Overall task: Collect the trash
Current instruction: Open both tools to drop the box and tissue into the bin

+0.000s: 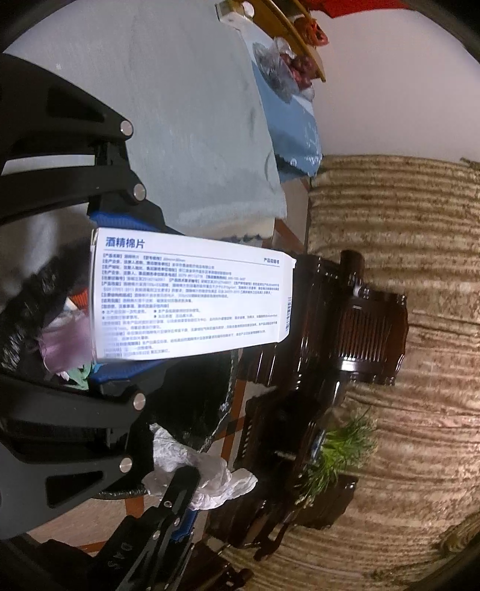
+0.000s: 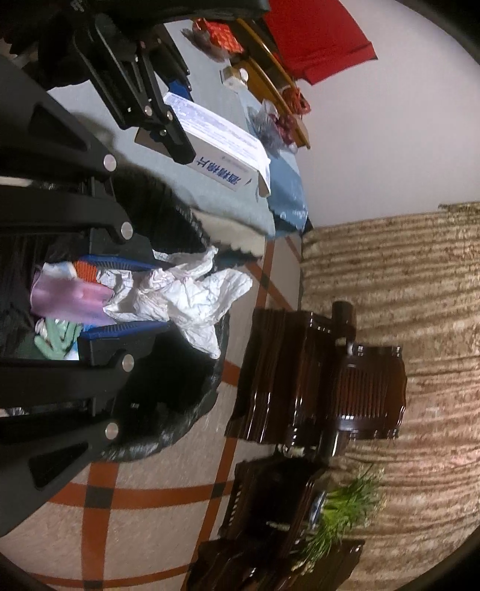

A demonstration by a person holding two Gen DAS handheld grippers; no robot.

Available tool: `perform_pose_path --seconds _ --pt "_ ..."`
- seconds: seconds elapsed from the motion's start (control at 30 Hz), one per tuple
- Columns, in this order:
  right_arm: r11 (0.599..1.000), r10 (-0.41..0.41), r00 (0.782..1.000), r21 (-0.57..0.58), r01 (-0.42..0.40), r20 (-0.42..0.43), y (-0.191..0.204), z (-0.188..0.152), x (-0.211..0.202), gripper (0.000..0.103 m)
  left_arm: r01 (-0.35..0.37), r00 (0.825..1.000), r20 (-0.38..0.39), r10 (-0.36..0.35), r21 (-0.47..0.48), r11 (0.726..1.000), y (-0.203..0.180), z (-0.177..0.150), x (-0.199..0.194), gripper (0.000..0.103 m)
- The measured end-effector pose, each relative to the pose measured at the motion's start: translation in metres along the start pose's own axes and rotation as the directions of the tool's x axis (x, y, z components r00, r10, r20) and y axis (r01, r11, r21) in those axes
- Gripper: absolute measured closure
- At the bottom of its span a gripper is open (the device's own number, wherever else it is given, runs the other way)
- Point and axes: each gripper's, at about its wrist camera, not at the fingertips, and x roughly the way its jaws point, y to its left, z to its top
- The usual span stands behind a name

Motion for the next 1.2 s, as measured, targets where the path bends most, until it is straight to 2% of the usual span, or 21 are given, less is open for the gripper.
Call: perform_pose_path --seconds 0.27,0.67,0.77,0.83,0.87,1.03,1.13,1.2 --pt "0.999 -0.047 0.998 0.021 0.048 -0.037 -0.02 -0.01 0.015 0.078 0.043 0.998 -0.038 -0.042 0.027 0.999 -0.022 -0.005 0.028 0.049" --pt "0.997 -0.056 0.994 0.045 0.061 -0.097 -0.036 -0.026 0.033 0.078 0.076 0.992 -0.104 -0.072 0.039 0.996 -0.031 -0.008 0.059 0.049" --pt "0.997 -0.06 0.993 0.044 0.065 -0.101 -0.038 -0.027 0.035 0.071 0.085 0.989 -0.121 -0.08 0.036 0.996 -0.033 -0.008 0.063 0.048" --pt "0.996 -0.065 0.993 0.046 0.07 -0.102 -0.039 -0.026 0.036 0.065 0.096 0.988 -0.125 -0.092 0.027 0.995 -0.031 -0.008 0.063 0.043" --pt "0.996 -0.066 0.993 0.047 0.071 -0.103 -0.039 -0.026 0.036 0.062 0.099 0.988 -0.121 -0.095 0.025 0.995 -0.03 -0.008 0.063 0.037" --pt "0.995 -0.08 0.992 0.049 0.085 -0.098 -0.04 -0.027 0.033 0.047 0.109 0.989 -0.098 -0.106 0.02 0.994 -0.024 -0.005 0.053 0.029" --pt "0.995 -0.084 0.992 0.055 0.089 -0.091 -0.039 -0.027 0.03 0.03 0.101 0.991 -0.088 -0.099 0.014 0.995 -0.018 -0.001 0.047 0.026" --pt "0.995 -0.081 0.993 0.059 0.086 -0.085 -0.037 -0.025 0.027 0.015 0.095 0.993 -0.075 -0.094 0.006 0.995 -0.011 0.002 0.041 0.022"
